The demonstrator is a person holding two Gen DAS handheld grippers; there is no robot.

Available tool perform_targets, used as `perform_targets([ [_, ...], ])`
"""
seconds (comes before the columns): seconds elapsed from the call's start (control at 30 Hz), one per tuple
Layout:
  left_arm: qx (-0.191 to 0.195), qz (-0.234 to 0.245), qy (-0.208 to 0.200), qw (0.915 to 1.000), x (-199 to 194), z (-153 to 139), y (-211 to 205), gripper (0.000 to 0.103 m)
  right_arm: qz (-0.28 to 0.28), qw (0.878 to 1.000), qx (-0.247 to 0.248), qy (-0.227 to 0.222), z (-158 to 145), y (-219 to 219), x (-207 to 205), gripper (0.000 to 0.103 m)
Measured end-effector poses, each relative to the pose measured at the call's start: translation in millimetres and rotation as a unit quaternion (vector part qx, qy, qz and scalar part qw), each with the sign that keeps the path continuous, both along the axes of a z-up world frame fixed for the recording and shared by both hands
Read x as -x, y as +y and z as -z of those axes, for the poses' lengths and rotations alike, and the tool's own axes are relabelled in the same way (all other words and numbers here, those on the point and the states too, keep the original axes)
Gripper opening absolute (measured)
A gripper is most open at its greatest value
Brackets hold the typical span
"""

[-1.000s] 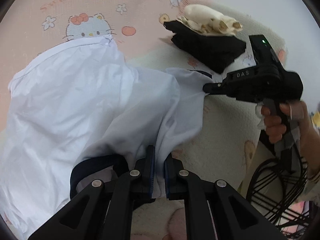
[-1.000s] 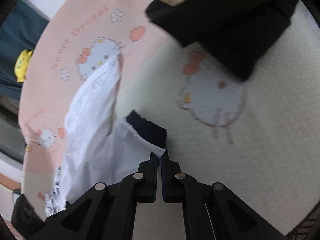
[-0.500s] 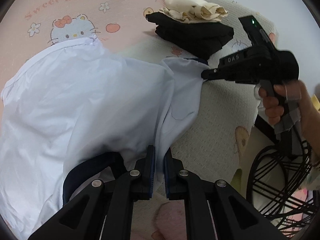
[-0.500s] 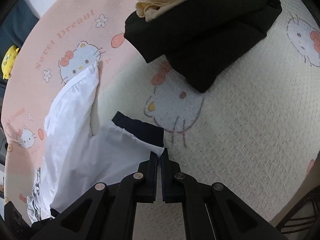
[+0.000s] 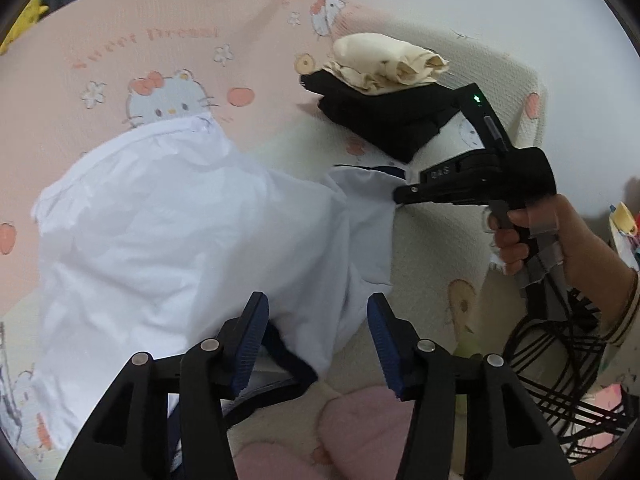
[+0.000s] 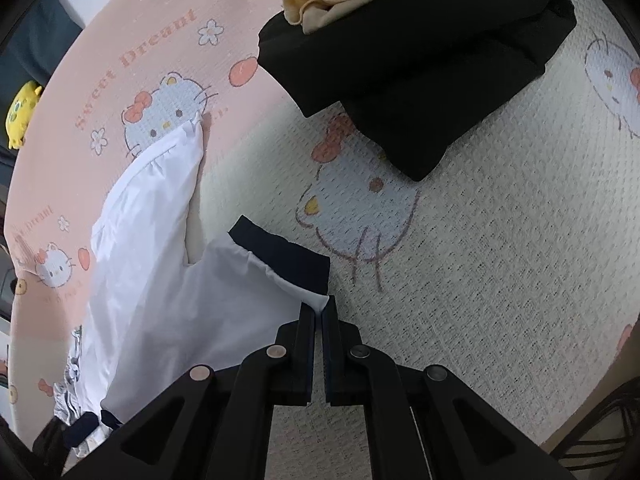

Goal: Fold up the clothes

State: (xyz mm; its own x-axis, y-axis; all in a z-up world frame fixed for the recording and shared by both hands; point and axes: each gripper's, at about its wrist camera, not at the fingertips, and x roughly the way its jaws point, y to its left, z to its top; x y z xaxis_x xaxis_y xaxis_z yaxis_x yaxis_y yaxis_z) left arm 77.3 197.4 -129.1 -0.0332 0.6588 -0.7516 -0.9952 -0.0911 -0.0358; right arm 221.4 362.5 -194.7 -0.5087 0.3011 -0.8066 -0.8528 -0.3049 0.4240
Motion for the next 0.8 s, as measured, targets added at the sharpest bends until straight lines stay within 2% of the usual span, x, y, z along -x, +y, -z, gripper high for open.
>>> perform_targets([
  [0.07,0.001,-0.012,0.006,0.9999,7,1,-2,0.048,-0.008,1.0,0.003,-0.002,-1,-2,2,0.002],
  [0.1,0.002,-0.018,0.006,0.9998,11,2,-1,0.048,-0.01,1.0,0.003,-0.001,-3,-3,2,0.006],
  [0.13,0.004,-0.025,0.002,0.9997,16,1,0,0.048,-0.012,1.0,0.003,0.0,-5,-5,2,0.012],
  [0.2,0.005,-0.034,-0.001,0.9994,22,0,2,0.048,-0.022,1.0,-0.001,0.003,-10,-8,4,0.035],
  [0.23,0.004,-0.04,0.0,0.9992,25,-2,4,0.048,-0.028,1.0,-0.003,0.002,-13,-11,5,0.039],
  [0.33,0.0,-0.051,0.004,0.9987,34,-5,6,0.048,-0.04,0.999,-0.017,-0.003,-25,-20,9,0.041],
  [0.47,-0.004,-0.078,0.003,0.997,44,-7,-2,0.048,-0.073,0.997,-0.02,0.016,-37,-30,21,0.041],
  [0.57,-0.011,-0.099,-0.004,0.995,49,-5,-13,0.048,-0.1,0.994,-0.004,0.044,-39,-35,36,0.041],
  [0.67,-0.007,-0.11,0.016,0.9938,49,-1,-23,0.048,-0.108,0.992,0.017,0.066,-34,-42,37,0.041],
  [0.73,0.001,-0.114,0.027,0.9931,49,3,-29,0.048,-0.112,0.992,0.013,0.064,-31,-48,38,0.045],
  [0.8,0.012,-0.114,0.039,0.9926,48,9,-33,0.048,-0.112,0.992,0.003,0.055,-31,-57,37,0.054],
])
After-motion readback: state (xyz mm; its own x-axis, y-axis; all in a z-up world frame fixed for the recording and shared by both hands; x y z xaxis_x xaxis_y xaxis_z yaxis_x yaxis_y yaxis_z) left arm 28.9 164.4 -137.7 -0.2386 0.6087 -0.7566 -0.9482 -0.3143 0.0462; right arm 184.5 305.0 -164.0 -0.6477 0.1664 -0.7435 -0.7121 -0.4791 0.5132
